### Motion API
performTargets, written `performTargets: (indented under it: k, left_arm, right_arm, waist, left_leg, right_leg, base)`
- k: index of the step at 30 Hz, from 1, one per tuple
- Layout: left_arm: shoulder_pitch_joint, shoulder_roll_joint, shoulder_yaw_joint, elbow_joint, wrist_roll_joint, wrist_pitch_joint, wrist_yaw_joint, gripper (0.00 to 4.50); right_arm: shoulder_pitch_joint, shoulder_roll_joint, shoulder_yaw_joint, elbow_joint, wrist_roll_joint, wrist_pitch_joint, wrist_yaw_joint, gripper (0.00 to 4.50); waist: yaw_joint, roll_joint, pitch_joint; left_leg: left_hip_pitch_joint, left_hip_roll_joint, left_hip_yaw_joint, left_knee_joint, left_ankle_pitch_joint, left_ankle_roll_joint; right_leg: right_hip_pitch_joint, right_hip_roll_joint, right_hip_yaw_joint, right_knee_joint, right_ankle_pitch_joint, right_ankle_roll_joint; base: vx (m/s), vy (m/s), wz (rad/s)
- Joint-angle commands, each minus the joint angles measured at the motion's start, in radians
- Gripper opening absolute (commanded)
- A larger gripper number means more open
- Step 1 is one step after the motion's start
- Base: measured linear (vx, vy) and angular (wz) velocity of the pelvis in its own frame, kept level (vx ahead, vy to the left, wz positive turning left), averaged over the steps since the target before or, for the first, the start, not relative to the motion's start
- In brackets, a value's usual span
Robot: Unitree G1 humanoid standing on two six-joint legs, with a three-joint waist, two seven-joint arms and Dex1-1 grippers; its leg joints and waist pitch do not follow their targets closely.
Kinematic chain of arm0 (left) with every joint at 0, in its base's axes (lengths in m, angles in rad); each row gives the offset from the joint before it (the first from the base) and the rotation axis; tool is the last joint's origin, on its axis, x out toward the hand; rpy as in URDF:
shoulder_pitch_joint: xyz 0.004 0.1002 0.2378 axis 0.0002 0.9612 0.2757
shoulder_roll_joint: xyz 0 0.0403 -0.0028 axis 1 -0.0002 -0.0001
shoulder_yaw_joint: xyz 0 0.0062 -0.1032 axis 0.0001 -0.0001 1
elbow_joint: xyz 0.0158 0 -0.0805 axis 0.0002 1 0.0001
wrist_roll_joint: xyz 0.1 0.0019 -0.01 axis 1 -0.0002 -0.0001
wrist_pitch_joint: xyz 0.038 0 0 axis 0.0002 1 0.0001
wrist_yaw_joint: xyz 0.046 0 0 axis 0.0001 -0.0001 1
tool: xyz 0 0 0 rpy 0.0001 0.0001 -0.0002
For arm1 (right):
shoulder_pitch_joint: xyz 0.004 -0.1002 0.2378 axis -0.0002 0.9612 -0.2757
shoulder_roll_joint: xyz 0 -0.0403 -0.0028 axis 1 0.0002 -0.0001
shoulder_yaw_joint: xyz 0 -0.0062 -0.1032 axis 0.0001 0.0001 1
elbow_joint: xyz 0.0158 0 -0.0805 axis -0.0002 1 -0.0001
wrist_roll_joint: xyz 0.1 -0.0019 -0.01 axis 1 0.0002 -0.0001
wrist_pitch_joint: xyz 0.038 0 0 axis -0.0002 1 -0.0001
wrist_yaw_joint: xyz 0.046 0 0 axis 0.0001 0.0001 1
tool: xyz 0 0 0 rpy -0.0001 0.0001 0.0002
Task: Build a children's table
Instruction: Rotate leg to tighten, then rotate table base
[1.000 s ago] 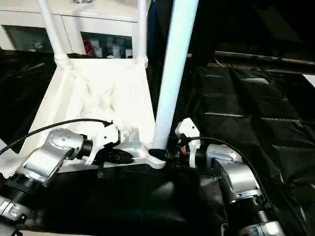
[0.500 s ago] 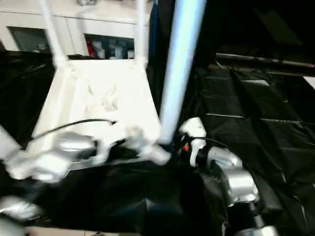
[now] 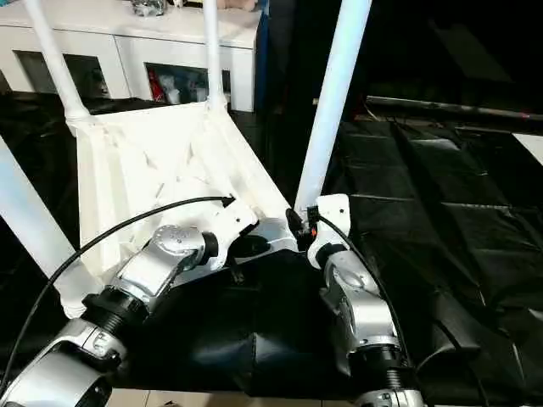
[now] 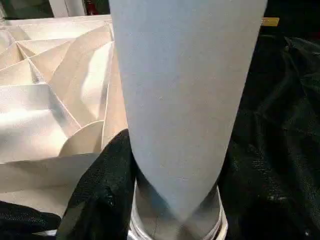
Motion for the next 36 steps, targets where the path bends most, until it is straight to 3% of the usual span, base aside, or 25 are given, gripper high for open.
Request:
performTargets:
  k: [1, 3, 4, 6, 9, 10, 14, 16, 18, 19, 20, 21, 22, 24, 25, 27, 29, 31, 35, 36]
  left_arm:
    - [0.008, 0.003, -0.013, 0.053, 0.03, -0.006, 0.027, 0.0]
    - [0.007, 0.003, -0.012, 0.058, 0.029, -0.012, 0.026, 0.0]
    - [0.012, 0.009, -0.014, 0.06, 0.021, -0.053, -0.003, 0.0]
    - [0.017, 0.012, -0.014, 0.059, 0.015, -0.078, -0.019, 0.0]
    - [0.022, 0.014, -0.012, 0.055, 0.009, -0.1, -0.024, 0.0]
    - [0.023, 0.008, 0.0, 0.057, -0.002, -0.129, -0.011, 0.0]
    - [0.028, -0.005, 0.028, 0.039, -0.045, -0.181, -0.034, 0.0]
    - [0.037, -0.009, 0.046, 0.013, -0.079, -0.204, -0.066, 0.44]
    - [0.063, 0.003, 0.059, -0.054, -0.115, -0.197, -0.108, 0.58]
    - [0.08, 0.012, 0.065, -0.094, -0.131, -0.186, -0.125, 0.65]
    - [0.101, 0.025, 0.072, -0.142, -0.15, -0.172, -0.144, 0.76]
    - [0.116, 0.033, 0.076, -0.174, -0.163, -0.163, -0.156, 0.85]
    - [0.116, 0.033, 0.076, -0.174, -0.163, -0.163, -0.156, 0.85]
    - [0.168, 0.065, 0.09, -0.276, -0.2, -0.14, -0.183, 1.01]
    - [0.203, 0.086, 0.105, -0.342, -0.225, -0.11, -0.192, 1.1]
    - [0.283, 0.141, 0.129, -0.471, -0.278, -0.039, -0.238, 1.24]
    - [0.312, 0.166, 0.13, -0.513, -0.301, -0.007, -0.26, 1.39]
    - [0.384, 0.234, 0.132, -0.606, -0.353, 0.067, -0.311, 1.49]
    - [0.508, 0.37, 0.153, -0.738, -0.434, 0.183, -0.399, 1.83]
    - [0.574, 0.45, 0.167, -0.786, -0.452, 0.22, -0.439, 1.92]
  right_arm:
    - [0.007, 0.027, 0.041, -0.001, 0.043, -0.014, 0.078, 1.95]
    - [0.006, 0.028, 0.038, -0.002, 0.047, -0.018, 0.078, 2.49]
    - [-0.001, 0.017, 0.039, -0.008, 0.045, -0.018, 0.089, 2.63]
    - [-0.007, 0.003, 0.042, -0.017, 0.046, -0.018, 0.109, 2.72]
    - [-0.007, -0.032, 0.046, -0.049, 0.062, -0.006, 0.172, 2.72]
    - [0.007, -0.082, 0.048, -0.099, 0.103, 0.027, 0.265, 2.72]
    - [0.053, -0.191, 0.054, -0.18, 0.163, 0.058, 0.433, 2.72]
    - [0.075, -0.246, 0.05, -0.207, 0.181, 0.063, 0.505, 2.79]
    - [0.086, -0.289, 0.021, -0.215, 0.2, 0.067, 0.549, 2.79]
    - [0.088, -0.304, 0.005, -0.215, 0.208, 0.067, 0.559, 2.79]
    - [0.087, -0.317, -0.013, -0.212, 0.213, 0.064, 0.564, 2.79]
    - [0.087, -0.326, -0.023, -0.211, 0.216, 0.062, 0.565, 2.79]
    - [0.087, -0.326, -0.023, -0.211, 0.216, 0.062, 0.565, 2.79]
    - [0.099, -0.356, -0.038, -0.227, 0.231, 0.075, 0.579, 2.79]
    - [0.111, -0.373, -0.043, -0.24, 0.246, 0.093, 0.593, 2.79]
    - [0.143, -0.403, -0.034, -0.274, 0.258, 0.121, 0.635, 2.79]
    - [0.154, -0.408, -0.026, -0.286, 0.257, 0.129, 0.645, 2.79]
    - [0.176, -0.414, -0.009, -0.309, 0.259, 0.139, 0.663, 2.79]
    - [0.207, -0.43, 0.022, -0.342, 0.274, 0.158, 0.687, 2.79]
    - [0.215, -0.43, 0.033, -0.351, 0.276, 0.16, 0.686, 2.79]
  waist:
    - [-0.009, 0.003, -0.034]
    - [-0.008, 0.001, -0.035]
    - [-0.004, 0.003, -0.04]
    - [-0.005, 0.004, -0.04]
    - [-0.004, 0.004, -0.04]
    - [-0.002, -0.001, -0.04]
    - [0.011, -0.002, -0.041]
    - [0.014, -0.004, -0.044]
    - [0.011, 0.0, -0.047]
    - [0.01, 0.008, -0.055]
    - [0.007, 0.007, -0.056]
    - [0.005, 0.009, -0.059]
    - [0.006, 0.008, -0.06]
    - [0.008, 0.014, -0.06]
    - [0.007, 0.01, -0.057]
    - [0.009, 0.016, -0.052]
    - [0.007, 0.017, -0.047]
    - [0.004, 0.02, -0.041]
    - [-0.001, 0.024, -0.033]
    - [-0.002, 0.023, -0.031]
  left_leg:
    - [0.02, 0.062, -0.045, -0.085, -0.434, -0.027]
    - [0.017, 0.063, -0.043, -0.085, -0.419, -0.023]
    - [0.012, 0.066, -0.041, -0.084, -0.366, -0.017]
    - [0.006, 0.066, -0.038, -0.083, -0.339, -0.01]
    - [0.01, 0.067, -0.035, -0.08, -0.338, -0.005]
    - [0.008, 0.067, -0.033, -0.079, -0.323, 0.002]
    - [0.004, 0.068, -0.029, -0.071, -0.257, 0.041]
    - [-0.002, 0.066, -0.027, -0.064, -0.211, 0.074]
    - [-0.01, 0.065, -0.027, -0.061, -0.182, 0.086]
    - [-0.014, 0.071, -0.031, -0.058, -0.143, 0.087]
    - [-0.018, 0.07, -0.033, -0.056, -0.115, 0.092]
    - [-0.018, 0.073, -0.033, -0.053, -0.079, 0.105]
    - [-0.01, 0.069, -0.026, -0.045, -0.069, 0.121]
    - [-0.013, 0.07, -0.026, -0.043, -0.059, 0.135]
    - [-0.012, 0.071, -0.024, -0.044, -0.077, 0.137]
    - [-0.009, 0.073, -0.023, -0.047, -0.128, 0.119]
    - [-0.01, 0.073, -0.023, -0.052, -0.154, 0.109]
    - [-0.005, 0.072, -0.024, -0.06, -0.219, 0.074]
    - [0.0, 0.071, -0.026, -0.07, -0.295, 0.027]
    - [0.003, 0.069, -0.028, -0.071, -0.325, 0.012]
  right_leg:
    - [0.001, -0.078, 0.041, -0.097, -0.467, -0.1]
    - [0.003, -0.078, 0.043, -0.095, -0.447, -0.105]
    - [0.008, -0.077, 0.044, -0.086, -0.373, -0.122]
    - [0.013, -0.075, 0.044, -0.08, -0.322, -0.138]
    - [0.012, -0.076, 0.044, -0.08, -0.325, -0.153]
    - [0.016, -0.075, 0.044, -0.078, -0.308, -0.157]
    - [0.027, -0.076, 0.044, -0.072, -0.245, -0.165]
    - [0.03, -0.079, 0.044, -0.066, -0.211, -0.177]
    - [0.032, -0.079, 0.04, -0.061, -0.193, -0.194]
    - [0.038, -0.081, 0.039, -0.05, -0.126, -0.215]
    - [0.04, -0.078, 0.036, -0.043, -0.084, -0.223]
    - [0.038, -0.074, 0.034, -0.033, 0.0, -0.245]
    - [0.028, -0.067, 0.035, -0.031, 0.053, -0.266]
    - [0.031, -0.07, 0.035, -0.024, 0.093, -0.284]
    - [0.029, -0.068, 0.034, -0.027, 0.077, -0.287]
    - [0.029, -0.067, 0.035, -0.033, 0.003, -0.281]
    - [0.027, -0.064, 0.034, -0.04, -0.047, -0.267]
    - [0.019, -0.062, 0.035, -0.051, -0.165, -0.239]
    - [0.013, -0.056, 0.039, -0.059, -0.273, -0.204]
    - [0.009, -0.058, 0.042, -0.061, -0.322, -0.185]
  base:
    - [0.0, 0.0, 0.0]
    - [0.0, 0.0, 0.0]
    - [0.0, 0.0, 0.0]
    - [0.0, 0.0, 0.0]
    - [0.0, 0.0, 0.0]
    - [0.0, 0.0, 0.0]
    - [0.0, 0.0, 0.0]
    - [0.0, 0.0, 0.0]
    - [0.0, 0.0, 0.0]
    - [0.0, 0.0, 0.0]
    - [0.0, 0.0, 0.0]
    - [0.0, 0.0, 0.0]
    - [0.0, 0.0, 0.0]
    - [0.0, 0.0, 0.0]
    - [0.0, 0.0, 0.0]
    - [0.0, 0.0, 0.0]
    - [0.0, 0.0, 0.0]
    - [0.0, 0.0, 0.0]
    - [0.0, 0.0, 0.0]
    - [0.0, 0.0, 0.0]
